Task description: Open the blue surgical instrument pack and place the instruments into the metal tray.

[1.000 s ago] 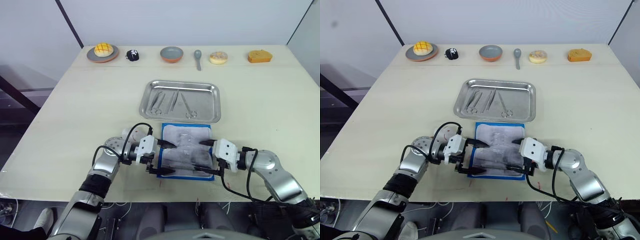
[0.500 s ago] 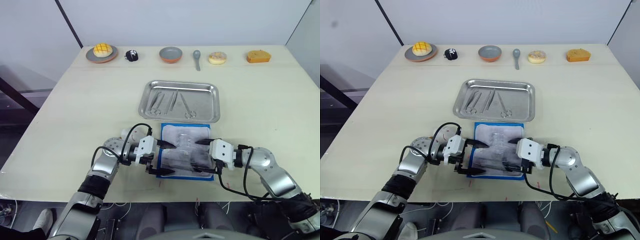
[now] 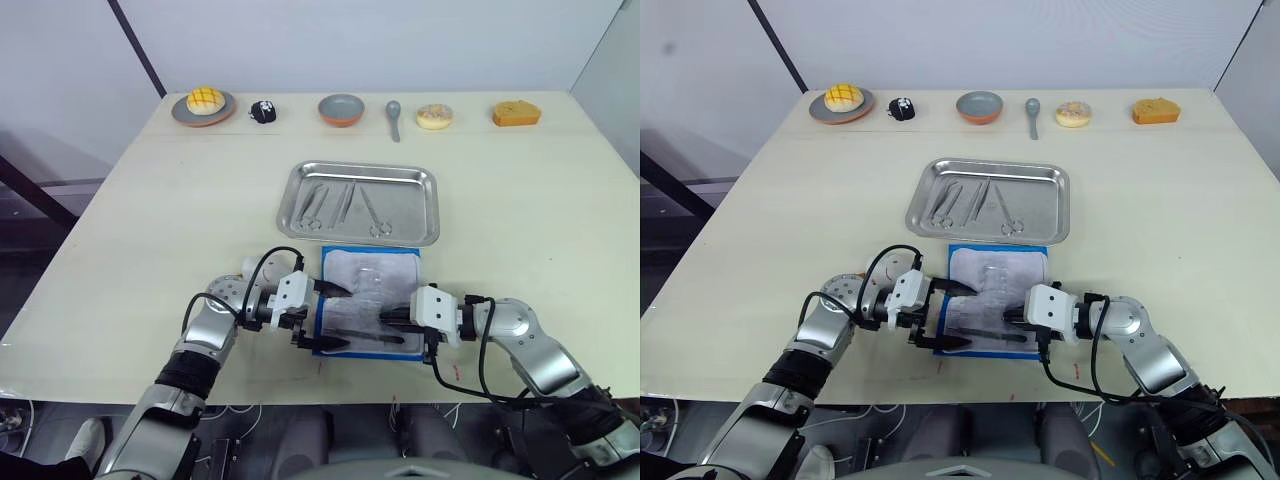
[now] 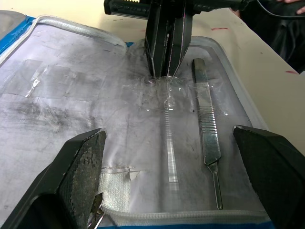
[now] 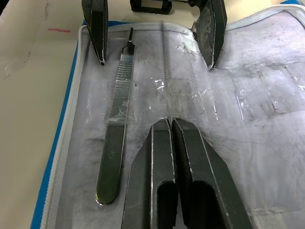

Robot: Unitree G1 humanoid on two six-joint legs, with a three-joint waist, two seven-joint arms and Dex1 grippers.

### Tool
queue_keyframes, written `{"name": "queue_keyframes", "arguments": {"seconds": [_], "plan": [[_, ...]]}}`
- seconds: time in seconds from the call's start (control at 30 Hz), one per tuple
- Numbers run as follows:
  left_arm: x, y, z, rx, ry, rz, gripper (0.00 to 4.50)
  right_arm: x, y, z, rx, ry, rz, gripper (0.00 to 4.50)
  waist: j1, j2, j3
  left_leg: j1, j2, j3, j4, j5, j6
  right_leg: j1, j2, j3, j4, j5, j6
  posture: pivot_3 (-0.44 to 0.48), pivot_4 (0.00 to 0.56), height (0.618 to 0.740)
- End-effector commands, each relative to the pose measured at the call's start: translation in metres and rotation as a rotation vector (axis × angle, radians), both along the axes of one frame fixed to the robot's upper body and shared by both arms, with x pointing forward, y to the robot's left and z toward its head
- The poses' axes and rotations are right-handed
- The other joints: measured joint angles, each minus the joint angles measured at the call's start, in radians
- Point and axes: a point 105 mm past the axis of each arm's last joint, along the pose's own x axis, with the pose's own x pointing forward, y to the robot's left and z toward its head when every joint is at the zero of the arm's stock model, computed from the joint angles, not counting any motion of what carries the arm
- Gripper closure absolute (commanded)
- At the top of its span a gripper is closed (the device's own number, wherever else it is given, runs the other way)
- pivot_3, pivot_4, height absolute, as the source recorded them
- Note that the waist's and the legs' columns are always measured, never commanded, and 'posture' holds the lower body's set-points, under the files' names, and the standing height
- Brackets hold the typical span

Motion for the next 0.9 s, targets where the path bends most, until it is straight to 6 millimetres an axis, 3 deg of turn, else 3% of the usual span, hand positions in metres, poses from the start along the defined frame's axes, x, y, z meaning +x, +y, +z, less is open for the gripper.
{"name": "queue_keyframes", "arguments": {"seconds": [0.03, 0.9], "plan": [[-0.02, 0.004, -0.033, 0.095, 0.135, -0.029, 0.0, 0.0, -0.01, -0.007, -0.064, 0.021, -0.013, 4.38, 0.001, 0.0, 0.0, 0.0, 0.0, 0.0, 0.0, 0.0, 0.0, 0.0, 0.0, 0.0, 0.0, 0.0, 0.0, 0.0, 0.15, 0.732], [-0.019, 0.001, -0.034, 0.092, 0.136, -0.036, 0.0, -0.006, -0.011, 0.038, -0.219, -0.084, 0.049, 4.38, 0.004, 0.0, 0.0, -0.001, 0.0, 0.0, 0.0, 0.0, 0.0, 0.0, 0.0, 0.0, -0.001, 0.0, 0.0, 0.0, 0.15, 0.732]]}}
